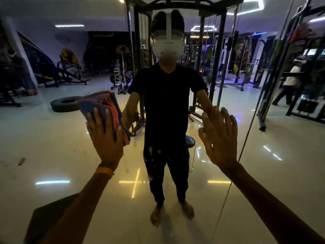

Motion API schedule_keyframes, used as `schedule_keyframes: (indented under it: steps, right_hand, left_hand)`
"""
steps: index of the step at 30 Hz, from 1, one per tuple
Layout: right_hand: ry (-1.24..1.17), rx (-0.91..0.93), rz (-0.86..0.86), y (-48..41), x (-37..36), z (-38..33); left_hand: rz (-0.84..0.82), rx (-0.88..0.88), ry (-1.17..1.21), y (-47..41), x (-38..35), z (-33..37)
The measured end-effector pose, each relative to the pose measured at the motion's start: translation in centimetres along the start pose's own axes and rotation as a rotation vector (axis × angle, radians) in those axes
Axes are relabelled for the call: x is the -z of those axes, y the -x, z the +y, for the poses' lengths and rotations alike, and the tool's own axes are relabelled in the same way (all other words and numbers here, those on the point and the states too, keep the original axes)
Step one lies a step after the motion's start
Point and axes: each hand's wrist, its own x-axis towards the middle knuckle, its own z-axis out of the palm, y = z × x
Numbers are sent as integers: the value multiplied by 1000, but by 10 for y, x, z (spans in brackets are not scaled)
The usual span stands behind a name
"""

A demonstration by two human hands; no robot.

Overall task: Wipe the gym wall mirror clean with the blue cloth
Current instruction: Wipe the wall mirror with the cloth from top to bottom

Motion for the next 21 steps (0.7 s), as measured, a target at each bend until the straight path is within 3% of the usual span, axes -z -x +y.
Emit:
schedule_keyframes:
  steps: [3, 8, 14, 17, 21]
  right_hand:
    - [-7, -48, -8, 15, -12, -12]
    - [78, -27, -60, 44, -30, -21]
    - [97, -18, -24, 63, -44, -16]
    - [93, -13, -11, 75, -54, -17]
    - [79, 11, -44, 89, -60, -14]
  left_hand:
    - [11, 38, 43, 29, -17, 36]
    - [-233, -455, 1, 126, -44, 78]
    - [-101, -174, 3, 104, -18, -15]
    - [-70, -77, 19, 120, -35, 24]
    - [-236, -538, -68, 178, -57, 67]
